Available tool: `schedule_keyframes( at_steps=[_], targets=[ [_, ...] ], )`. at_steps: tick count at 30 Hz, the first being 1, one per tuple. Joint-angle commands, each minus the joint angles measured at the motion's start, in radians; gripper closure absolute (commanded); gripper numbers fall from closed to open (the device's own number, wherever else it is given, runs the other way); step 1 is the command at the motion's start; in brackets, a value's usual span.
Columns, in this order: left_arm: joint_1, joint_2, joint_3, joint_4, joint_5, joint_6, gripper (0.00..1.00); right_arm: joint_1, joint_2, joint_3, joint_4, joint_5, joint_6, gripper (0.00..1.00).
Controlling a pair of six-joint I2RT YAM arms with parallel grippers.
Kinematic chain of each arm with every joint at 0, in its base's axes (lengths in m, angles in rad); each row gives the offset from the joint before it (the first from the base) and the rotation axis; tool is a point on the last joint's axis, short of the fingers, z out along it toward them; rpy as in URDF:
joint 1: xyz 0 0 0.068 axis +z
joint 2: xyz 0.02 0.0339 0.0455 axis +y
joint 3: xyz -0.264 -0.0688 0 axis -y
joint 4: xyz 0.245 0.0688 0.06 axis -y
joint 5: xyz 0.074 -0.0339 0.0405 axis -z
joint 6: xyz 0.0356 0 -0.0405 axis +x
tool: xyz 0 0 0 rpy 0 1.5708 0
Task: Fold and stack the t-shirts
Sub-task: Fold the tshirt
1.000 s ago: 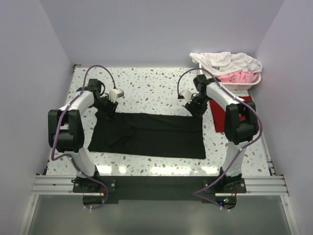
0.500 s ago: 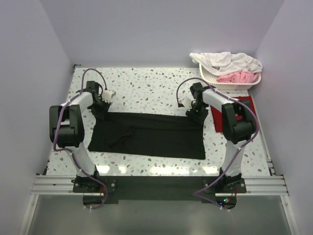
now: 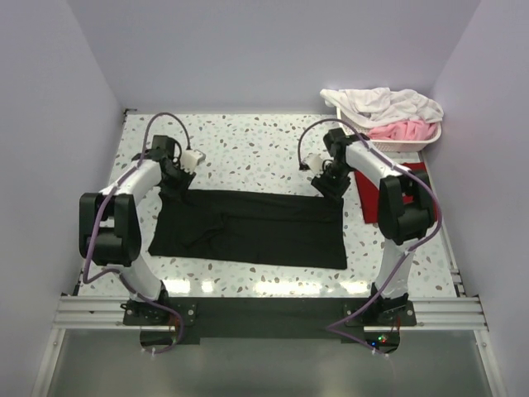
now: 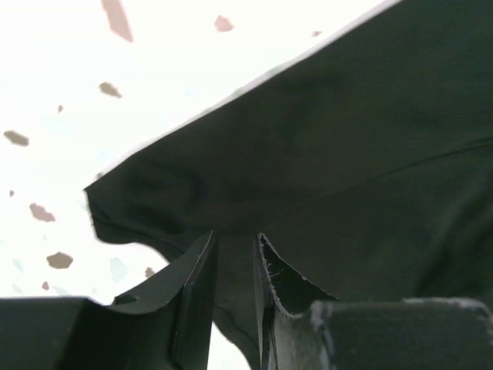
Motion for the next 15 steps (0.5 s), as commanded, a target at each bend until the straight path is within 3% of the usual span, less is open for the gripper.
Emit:
schedule_keyframes(
  at_steps=[1, 9, 15],
  targets=[
    [-0.047, -0.041, -0.041, -0.024, -0.02, 0.004, 0.7, 0.009, -0.029, 0.023, -0.058, -0.022, -0.046, 0.63],
    [-0.067, 0.037, -0.089, -0.046, -0.08, -0.045, 0.71, 0.052, 0.038, -0.014, -0.023, 0.044, -0.056, 0.65],
    [-0.067, 0.199, -0.003, -0.029, -0.122, -0.034, 0.71, 0.071, 0.055, -0.048, -0.043, 0.067, -0.095, 0.65]
  ],
)
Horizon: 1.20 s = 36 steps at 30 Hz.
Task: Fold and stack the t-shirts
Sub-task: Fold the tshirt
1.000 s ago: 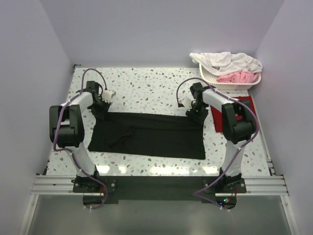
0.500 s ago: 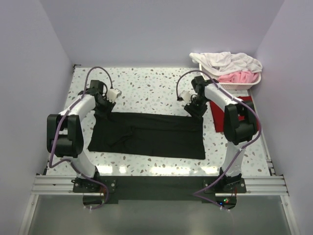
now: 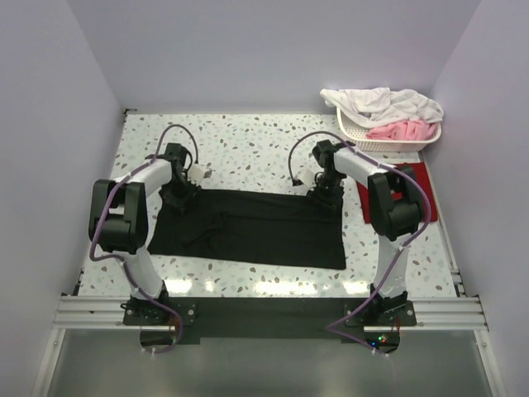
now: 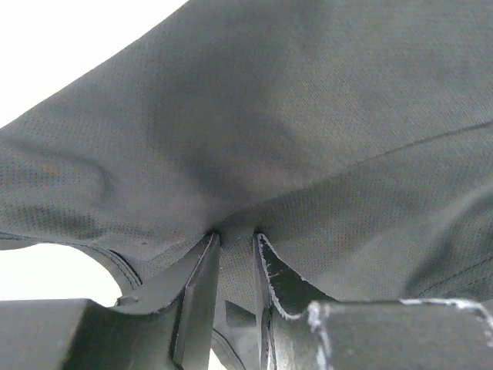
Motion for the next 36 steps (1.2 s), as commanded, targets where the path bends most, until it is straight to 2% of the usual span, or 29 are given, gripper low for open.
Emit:
schedule_keyframes(
  at_steps=[1, 3, 5, 6, 9, 12, 13, 17, 20, 24, 29, 34, 36],
  targets=[
    [0.005, 0.144, 0.055, 0.045, -0.057, -0.001, 0.71, 0.015, -0.008, -0.031, -0.027, 0.029, -0.046, 0.65],
    [0.004, 0.238, 0.124, 0.051, -0.057, 0.009, 0.72, 0.03, -0.015, -0.04, -0.044, 0.012, -0.052, 0.64],
    [0.002, 0.318, 0.281, 0.057, -0.049, 0.016, 0.72, 0.043, -0.023, -0.054, -0.051, -0.003, -0.049, 0.64],
    [-0.001, 0.411, 0.354, 0.048, -0.032, 0.016, 0.72, 0.061, -0.032, -0.059, -0.056, -0.022, -0.043, 0.64],
    [-0.01, 0.57, 0.778, -0.013, 0.018, -0.001, 0.72, 0.104, -0.057, -0.091, -0.065, -0.046, -0.032, 0.63],
    [-0.009, 0.619, 1.029, -0.013, 0.106, -0.031, 0.69, 0.133, -0.083, -0.079, -0.094, -0.089, -0.014, 0.62],
    [-0.009, 0.606, 1.051, 0.0, 0.162, -0.034, 0.68, 0.132, -0.094, -0.066, -0.105, -0.126, -0.008, 0.62],
    [-0.009, 0.436, 0.947, 0.134, 0.223, -0.065, 0.56, 0.13, -0.109, -0.005, -0.133, -0.174, 0.015, 0.61],
    [-0.009, 0.304, 0.805, 0.171, 0.238, -0.088, 0.54, 0.132, -0.097, 0.018, -0.099, -0.148, 0.026, 0.62],
    [-0.009, 0.207, 0.653, 0.097, 0.244, -0.12, 0.55, 0.132, -0.023, 0.05, -0.074, -0.096, 0.028, 0.67],
    [-0.006, 0.097, 0.479, 0.085, 0.243, -0.128, 0.56, 0.132, 0.049, 0.033, -0.056, -0.054, 0.011, 0.72],
    [-0.004, 0.086, 0.427, 0.024, 0.215, -0.134, 0.56, 0.154, 0.043, -0.042, -0.041, -0.039, -0.001, 0.73],
    [-0.004, 0.099, 0.416, -0.013, 0.21, -0.134, 0.52, 0.185, 0.034, -0.089, -0.047, -0.039, -0.001, 0.73]
  ],
)
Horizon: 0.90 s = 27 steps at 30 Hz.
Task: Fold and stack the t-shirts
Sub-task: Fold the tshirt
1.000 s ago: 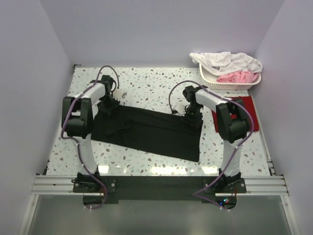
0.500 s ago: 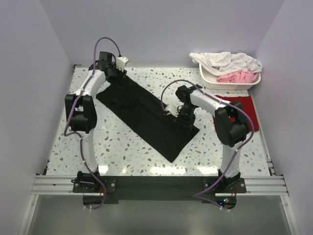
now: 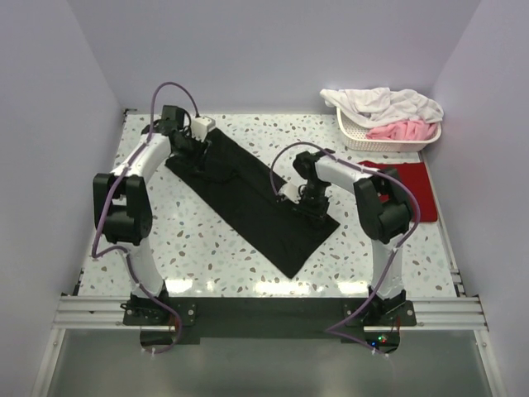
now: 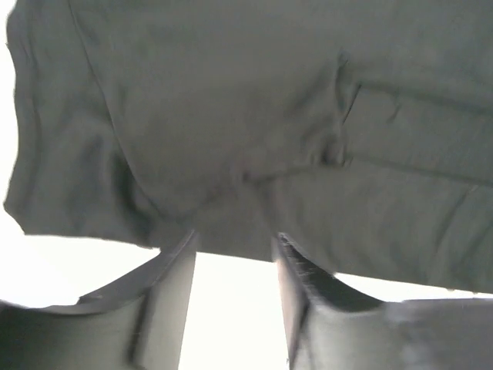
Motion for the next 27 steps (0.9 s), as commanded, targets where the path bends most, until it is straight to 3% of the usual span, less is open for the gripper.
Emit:
schedule_keyframes(
  at_steps=[1, 7, 14, 19, 22, 27],
  targets=[
    [0.0, -0.004, -0.018, -0.059, -0.015, -0.022, 0.46, 0.052, -0.006, -0.09, 0.011, 0.015, -0.015, 0.73],
    [-0.02, 0.095, -0.004, -0.066, -0.056, -0.043, 0.44, 0.175, -0.043, -0.123, -0.11, -0.094, -0.029, 0.7],
    [-0.039, 0.212, 0.048, -0.029, -0.136, -0.02, 0.5, 0.14, -0.026, 0.018, -0.251, -0.22, -0.041, 0.64],
    [-0.042, 0.302, 0.139, -0.021, -0.219, 0.041, 0.53, 0.068, -0.042, 0.095, -0.278, -0.222, -0.012, 0.61],
    [-0.048, 0.374, 0.232, -0.01, -0.222, 0.079, 0.53, 0.048, -0.069, 0.097, -0.247, -0.162, -0.007, 0.6],
    [-0.082, 0.62, 0.67, -0.055, -0.253, 0.164, 0.53, 0.051, -0.077, 0.052, -0.166, -0.113, 0.009, 0.6]
  ],
)
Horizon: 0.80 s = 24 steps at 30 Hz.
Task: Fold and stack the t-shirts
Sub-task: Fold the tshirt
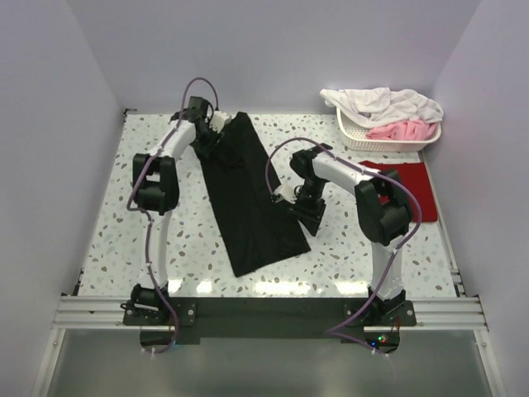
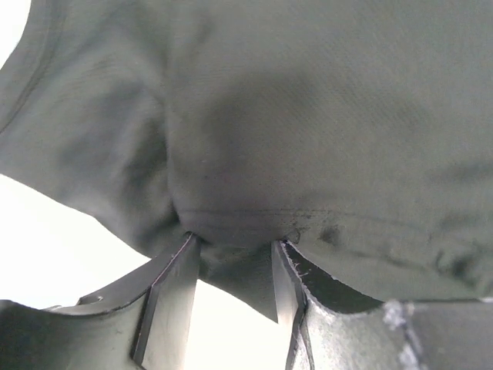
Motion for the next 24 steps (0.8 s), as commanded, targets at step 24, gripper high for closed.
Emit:
schedule_keyframes(
  at_steps=[24],
  targets=[
    [0.009, -0.488, -0.289, 0.354, 0.289, -0.147, 0.37, 0.172, 0.019, -0.096, 0.336, -0.006, 0.162, 0.72]
  ],
)
